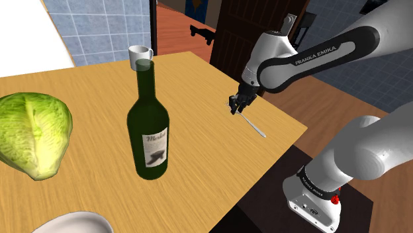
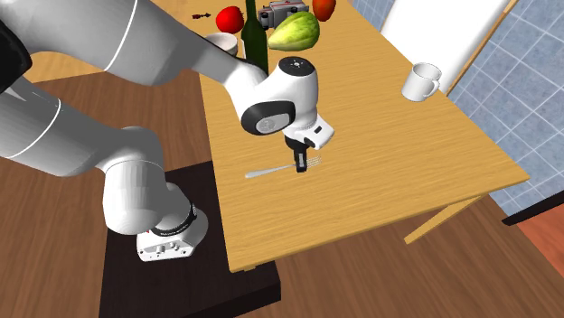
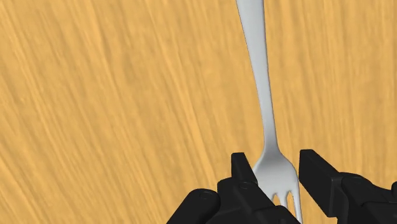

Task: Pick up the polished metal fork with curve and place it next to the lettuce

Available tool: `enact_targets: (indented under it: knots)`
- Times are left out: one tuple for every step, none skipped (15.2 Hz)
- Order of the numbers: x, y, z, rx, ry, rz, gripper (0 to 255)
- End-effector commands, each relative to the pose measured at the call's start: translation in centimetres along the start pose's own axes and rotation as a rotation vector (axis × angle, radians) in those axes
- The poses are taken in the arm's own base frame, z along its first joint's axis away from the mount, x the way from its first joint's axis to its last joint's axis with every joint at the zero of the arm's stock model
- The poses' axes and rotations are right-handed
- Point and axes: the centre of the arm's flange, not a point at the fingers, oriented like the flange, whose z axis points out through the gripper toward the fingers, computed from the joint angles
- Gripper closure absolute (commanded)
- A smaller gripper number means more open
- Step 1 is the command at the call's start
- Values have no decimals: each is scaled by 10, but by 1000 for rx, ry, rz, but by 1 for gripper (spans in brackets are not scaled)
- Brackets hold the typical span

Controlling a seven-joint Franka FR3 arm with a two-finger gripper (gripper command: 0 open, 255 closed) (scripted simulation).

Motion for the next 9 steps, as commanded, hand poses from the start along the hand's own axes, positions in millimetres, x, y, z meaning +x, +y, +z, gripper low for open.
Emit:
enact_targets:
  knots:
    - [-2,-3,3,-1,-7,-5,255]
    - [-2,-3,5,-1,-7,-5,255]
    - [-1,-3,-1,-1,-7,-5,255]
    - [-1,-3,-6,-1,-7,-5,255]
    - [0,-3,-11,-1,-7,-5,255]
    - [0,-3,-16,-1,-7,-5,255]
    - [0,-3,-22,-1,-7,-5,255]
    - [1,-3,-27,-1,-7,-5,255]
    - [1,-3,-32,-1,-7,-5,255]
